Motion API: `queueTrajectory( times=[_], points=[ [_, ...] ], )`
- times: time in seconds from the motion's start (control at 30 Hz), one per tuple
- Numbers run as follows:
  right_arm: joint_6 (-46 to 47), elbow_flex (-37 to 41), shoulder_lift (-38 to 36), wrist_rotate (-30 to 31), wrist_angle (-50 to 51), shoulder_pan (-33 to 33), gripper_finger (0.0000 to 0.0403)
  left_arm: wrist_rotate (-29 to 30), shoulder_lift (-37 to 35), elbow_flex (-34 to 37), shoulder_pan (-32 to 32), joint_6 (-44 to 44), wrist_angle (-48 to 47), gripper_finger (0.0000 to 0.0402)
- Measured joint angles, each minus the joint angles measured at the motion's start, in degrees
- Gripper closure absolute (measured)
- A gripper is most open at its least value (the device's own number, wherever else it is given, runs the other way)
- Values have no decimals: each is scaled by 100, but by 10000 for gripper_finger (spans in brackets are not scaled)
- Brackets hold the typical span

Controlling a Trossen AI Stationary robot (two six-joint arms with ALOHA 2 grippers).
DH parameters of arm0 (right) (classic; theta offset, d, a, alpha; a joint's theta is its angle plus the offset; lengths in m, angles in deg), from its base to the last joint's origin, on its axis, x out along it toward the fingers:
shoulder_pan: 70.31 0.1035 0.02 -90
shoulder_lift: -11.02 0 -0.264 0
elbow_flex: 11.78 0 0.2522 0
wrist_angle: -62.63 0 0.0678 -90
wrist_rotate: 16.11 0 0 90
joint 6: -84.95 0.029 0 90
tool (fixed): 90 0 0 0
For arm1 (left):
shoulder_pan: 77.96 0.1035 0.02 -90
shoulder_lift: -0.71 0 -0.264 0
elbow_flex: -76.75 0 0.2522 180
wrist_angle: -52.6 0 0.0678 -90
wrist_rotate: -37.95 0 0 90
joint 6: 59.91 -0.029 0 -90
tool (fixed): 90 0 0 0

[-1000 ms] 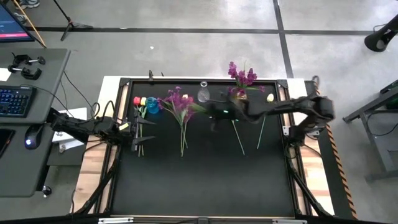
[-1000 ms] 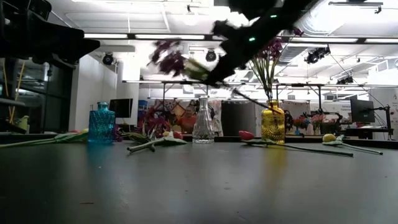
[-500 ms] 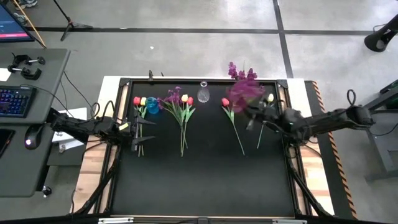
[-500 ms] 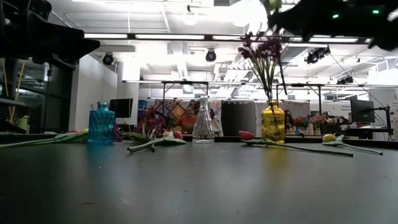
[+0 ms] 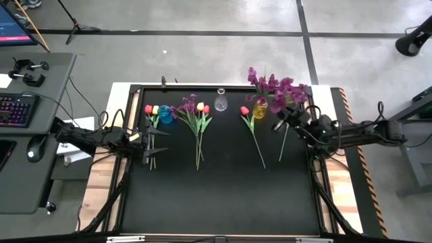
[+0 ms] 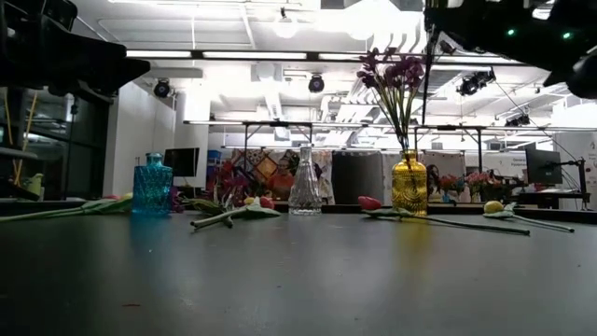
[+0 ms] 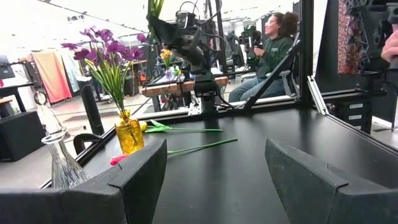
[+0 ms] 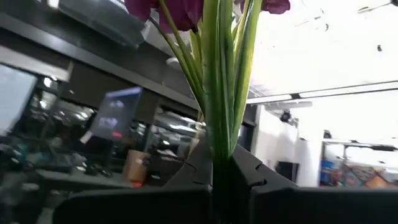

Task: Sort flowers into vase by color
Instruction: Put the right purple flower into the yellow vase

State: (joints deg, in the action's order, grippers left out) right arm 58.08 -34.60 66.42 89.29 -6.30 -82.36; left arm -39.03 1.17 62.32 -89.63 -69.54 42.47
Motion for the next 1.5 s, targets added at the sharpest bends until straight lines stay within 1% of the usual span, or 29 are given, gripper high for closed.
queueTrajectory(
  times=[0.13, 0.23, 0.3, 0.4, 0.57, 0.7, 0.8, 0.93, 1.2, 1.5],
  points=[
    [129, -52, 384, -158, -91, -370, 403, 0, 1, 0, -1, 0, 2, 140],
    [259, -54, 774, -452, -499, -655, 403, 0, 1, 0, 0, 0, 1, 140],
    [289, -66, 1029, -474, -740, -798, 403, 0, 1, 0, -1, 0, 0, 140],
    [402, -188, 1291, -503, -747, -1001, 403, 0, -1, -2, 1, 0, 1, 140],
    [487, -485, 1691, -689, -737, -1196, 403, 0, -1, 0, 1, 0, 2, 140],
    [384, -682, 1958, -683, -734, -1260, 403, 0, -1, 0, 1, -2, -1, 140],
    [248, -736, 2127, -557, -735, -1279, 403, 0, -2, 0, -1, -2, 4, 140],
    [103, -740, 2266, -279, -731, -1279, 403, -1, -1, 0, 0, 0, 1, 140],
    [-4, -740, 2270, -189, -709, -1279, 403, -1, 0, 0, 0, 0, 0, 140],
    [131, -740, 2270, -107, -310, -1279, 402, 0, -2, 0, -1, 0, 0, 140]
  ],
)
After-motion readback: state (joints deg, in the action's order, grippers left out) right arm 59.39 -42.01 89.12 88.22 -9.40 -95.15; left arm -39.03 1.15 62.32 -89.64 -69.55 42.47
